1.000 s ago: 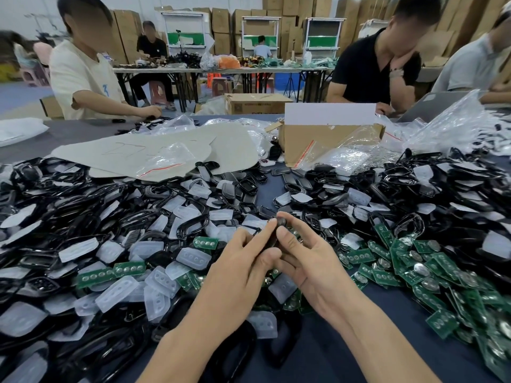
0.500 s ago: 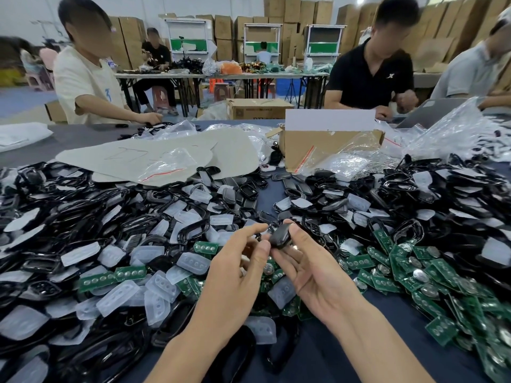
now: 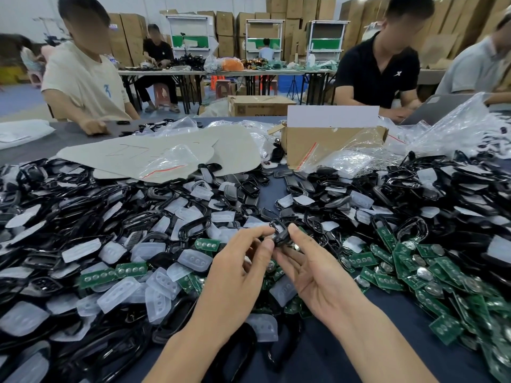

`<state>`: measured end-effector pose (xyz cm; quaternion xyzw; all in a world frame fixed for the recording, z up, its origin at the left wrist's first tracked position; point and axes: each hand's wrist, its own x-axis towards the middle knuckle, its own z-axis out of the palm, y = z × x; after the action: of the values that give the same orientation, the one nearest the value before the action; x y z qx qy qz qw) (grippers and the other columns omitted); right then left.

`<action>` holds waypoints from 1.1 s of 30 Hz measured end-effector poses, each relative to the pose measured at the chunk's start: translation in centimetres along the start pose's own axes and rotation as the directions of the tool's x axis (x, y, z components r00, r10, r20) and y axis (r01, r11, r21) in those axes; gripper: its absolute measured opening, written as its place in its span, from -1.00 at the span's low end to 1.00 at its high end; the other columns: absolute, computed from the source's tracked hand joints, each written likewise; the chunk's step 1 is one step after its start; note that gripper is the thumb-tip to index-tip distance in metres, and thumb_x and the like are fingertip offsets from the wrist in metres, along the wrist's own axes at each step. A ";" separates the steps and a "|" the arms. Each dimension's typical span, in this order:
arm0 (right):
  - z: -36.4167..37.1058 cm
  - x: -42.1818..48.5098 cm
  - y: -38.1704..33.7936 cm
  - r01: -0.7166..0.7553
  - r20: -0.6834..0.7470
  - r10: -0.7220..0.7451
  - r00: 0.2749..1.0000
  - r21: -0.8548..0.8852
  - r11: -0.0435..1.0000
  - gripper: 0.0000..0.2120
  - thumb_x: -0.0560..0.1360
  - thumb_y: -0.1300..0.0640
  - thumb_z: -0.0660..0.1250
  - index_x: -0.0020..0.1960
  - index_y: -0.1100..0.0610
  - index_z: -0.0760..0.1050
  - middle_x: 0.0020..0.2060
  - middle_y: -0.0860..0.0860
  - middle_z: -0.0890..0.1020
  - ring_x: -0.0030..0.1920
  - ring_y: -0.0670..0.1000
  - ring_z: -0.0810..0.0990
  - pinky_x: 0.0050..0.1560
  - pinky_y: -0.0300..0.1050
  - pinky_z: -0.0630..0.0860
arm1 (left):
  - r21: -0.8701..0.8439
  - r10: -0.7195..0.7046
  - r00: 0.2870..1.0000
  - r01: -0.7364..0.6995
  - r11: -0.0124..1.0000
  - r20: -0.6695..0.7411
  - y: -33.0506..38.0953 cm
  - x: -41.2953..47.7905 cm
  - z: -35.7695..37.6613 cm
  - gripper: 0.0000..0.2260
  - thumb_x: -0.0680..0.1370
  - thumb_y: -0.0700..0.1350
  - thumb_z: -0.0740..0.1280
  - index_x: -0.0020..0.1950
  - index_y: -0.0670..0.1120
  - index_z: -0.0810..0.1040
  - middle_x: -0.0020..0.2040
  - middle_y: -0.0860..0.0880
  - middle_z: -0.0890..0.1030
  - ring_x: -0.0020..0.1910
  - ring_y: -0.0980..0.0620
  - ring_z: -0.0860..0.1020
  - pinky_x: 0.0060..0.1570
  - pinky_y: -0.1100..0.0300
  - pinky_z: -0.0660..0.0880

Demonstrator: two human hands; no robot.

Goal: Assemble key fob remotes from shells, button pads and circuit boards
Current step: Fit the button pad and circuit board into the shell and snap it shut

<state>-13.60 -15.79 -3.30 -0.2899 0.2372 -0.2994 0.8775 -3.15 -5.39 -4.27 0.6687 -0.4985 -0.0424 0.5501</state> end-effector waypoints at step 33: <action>0.0 -0.5 1.4 0.376 0.295 -0.275 0.915 -0.378 0.846 -0.72 0.51 0.02 0.37 0.21 0.00 0.63 0.17 0.04 0.68 0.22 0.06 0.66 0.10 -0.16 0.61 | 0.059 0.022 1.000 -0.022 0.998 0.009 0.5 0.9 -1.3 -0.80 0.56 0.28 0.24 0.12 0.31 0.55 0.05 0.31 0.52 0.05 0.26 0.55 -0.05 0.49 0.42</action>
<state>-13.40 -14.51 -4.08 -0.5435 0.1409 -0.3497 0.7499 -2.18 -5.05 -2.94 0.6790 -0.5093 -0.0245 0.5281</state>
